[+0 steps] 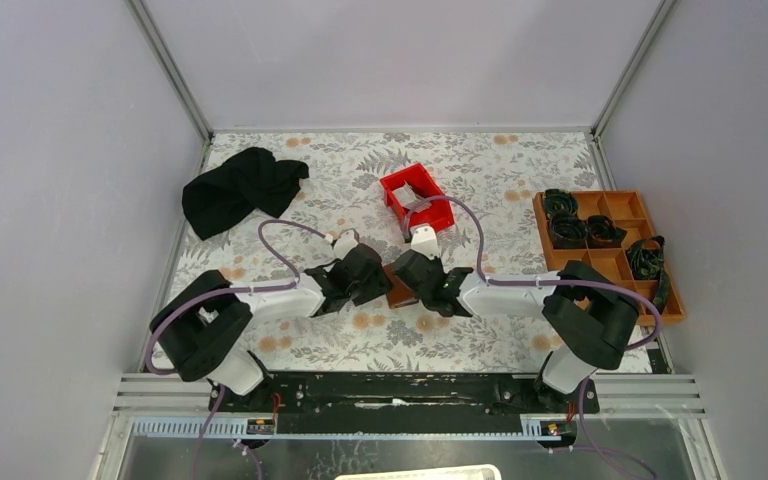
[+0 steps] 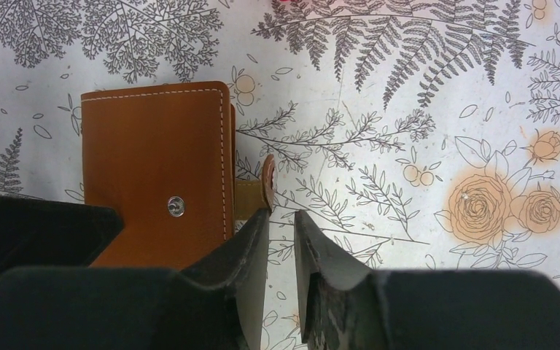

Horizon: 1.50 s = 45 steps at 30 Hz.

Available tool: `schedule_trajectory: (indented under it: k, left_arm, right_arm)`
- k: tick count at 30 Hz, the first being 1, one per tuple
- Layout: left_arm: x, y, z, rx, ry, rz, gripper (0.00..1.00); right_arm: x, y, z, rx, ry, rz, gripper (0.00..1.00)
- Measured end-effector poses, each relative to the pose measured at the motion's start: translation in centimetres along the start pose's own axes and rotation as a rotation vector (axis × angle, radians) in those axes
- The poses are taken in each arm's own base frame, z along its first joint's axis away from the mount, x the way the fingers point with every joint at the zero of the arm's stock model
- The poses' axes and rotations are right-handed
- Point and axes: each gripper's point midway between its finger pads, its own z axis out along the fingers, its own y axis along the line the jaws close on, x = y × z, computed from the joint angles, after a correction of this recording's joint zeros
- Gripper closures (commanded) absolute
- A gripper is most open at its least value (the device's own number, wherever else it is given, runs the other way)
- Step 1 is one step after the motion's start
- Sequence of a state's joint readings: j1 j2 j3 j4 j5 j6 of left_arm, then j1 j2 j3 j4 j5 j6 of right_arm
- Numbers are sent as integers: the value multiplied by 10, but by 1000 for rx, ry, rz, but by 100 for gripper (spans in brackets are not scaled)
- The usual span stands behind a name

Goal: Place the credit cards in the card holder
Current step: Close the card holder at the center of the board.

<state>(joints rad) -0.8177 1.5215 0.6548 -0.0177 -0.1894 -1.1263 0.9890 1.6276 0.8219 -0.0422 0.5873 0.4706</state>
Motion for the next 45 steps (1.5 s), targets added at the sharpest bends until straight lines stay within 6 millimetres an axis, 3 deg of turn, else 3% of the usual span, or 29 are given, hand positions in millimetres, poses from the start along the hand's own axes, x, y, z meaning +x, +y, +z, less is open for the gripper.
schedule_trajectory:
  k: [15,23,33,45]
  left_arm:
    - [-1,-12,9,5,6,2,44]
    - [3,-20,13,17,12,12,45]
    - [5,-26,16,24,10,11,46]
    - [6,-25,15,25,10,-5,48]
  right_arm:
    - [-10,-7,-3,6,-14,53,72]
    - [-15,-9,-10,-5,-20,62,63]
    - [-42,11,-19,-77,-39,94,61]
    - [-27,10,-9,-57,28,69,61]
